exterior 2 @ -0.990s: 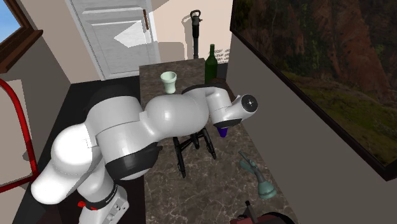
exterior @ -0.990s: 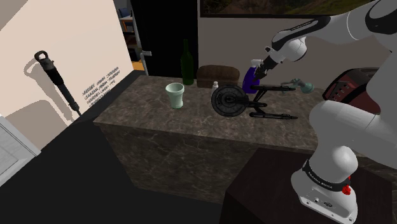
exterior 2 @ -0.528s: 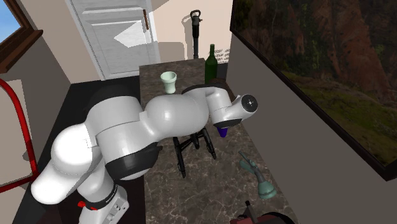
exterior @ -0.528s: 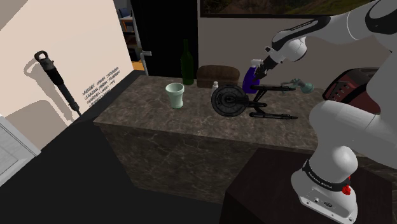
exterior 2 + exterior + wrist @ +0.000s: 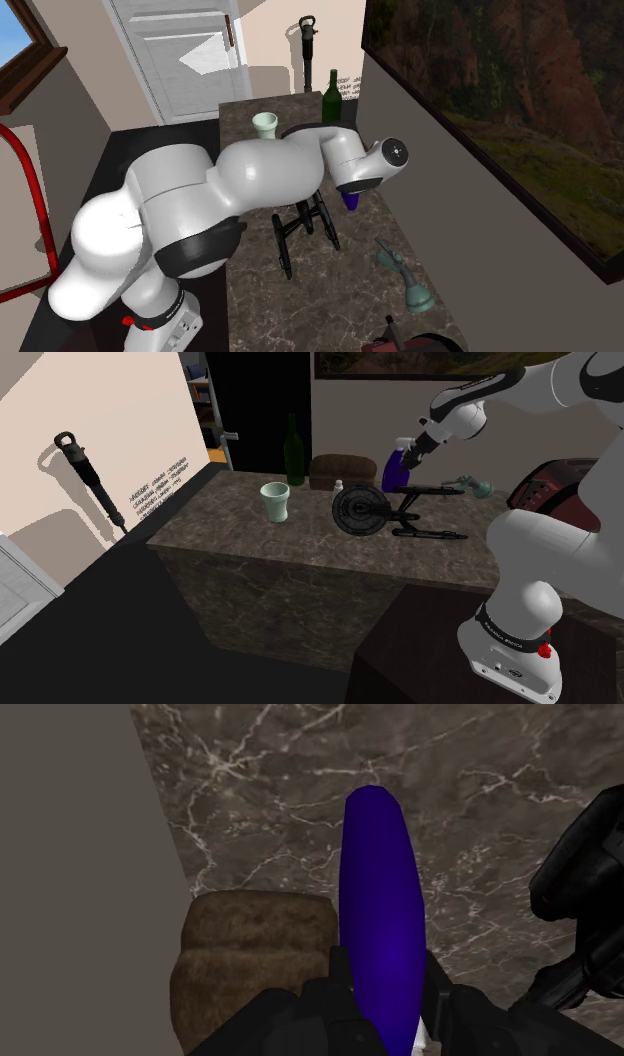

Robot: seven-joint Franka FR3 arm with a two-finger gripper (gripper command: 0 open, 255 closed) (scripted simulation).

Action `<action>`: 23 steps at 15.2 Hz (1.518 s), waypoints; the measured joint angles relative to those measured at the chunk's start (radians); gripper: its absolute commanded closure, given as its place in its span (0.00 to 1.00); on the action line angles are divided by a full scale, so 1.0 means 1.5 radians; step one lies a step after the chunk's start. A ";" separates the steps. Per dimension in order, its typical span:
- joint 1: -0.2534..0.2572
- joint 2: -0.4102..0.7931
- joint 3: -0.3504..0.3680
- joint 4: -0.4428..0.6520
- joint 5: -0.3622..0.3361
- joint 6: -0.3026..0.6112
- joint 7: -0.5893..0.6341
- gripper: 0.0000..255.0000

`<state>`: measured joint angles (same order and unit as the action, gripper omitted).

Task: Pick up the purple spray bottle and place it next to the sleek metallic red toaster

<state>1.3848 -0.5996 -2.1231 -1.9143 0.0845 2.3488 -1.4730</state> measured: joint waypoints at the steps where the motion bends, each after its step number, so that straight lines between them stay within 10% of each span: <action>1: -0.005 0.006 0.005 0.000 0.004 -0.006 0.001 1.00; 23: -0.063 0.099 0.080 0.088 0.057 -0.161 0.032 1.00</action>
<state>1.2896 -0.4514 -2.0027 -1.7824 0.1702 2.1078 -1.4255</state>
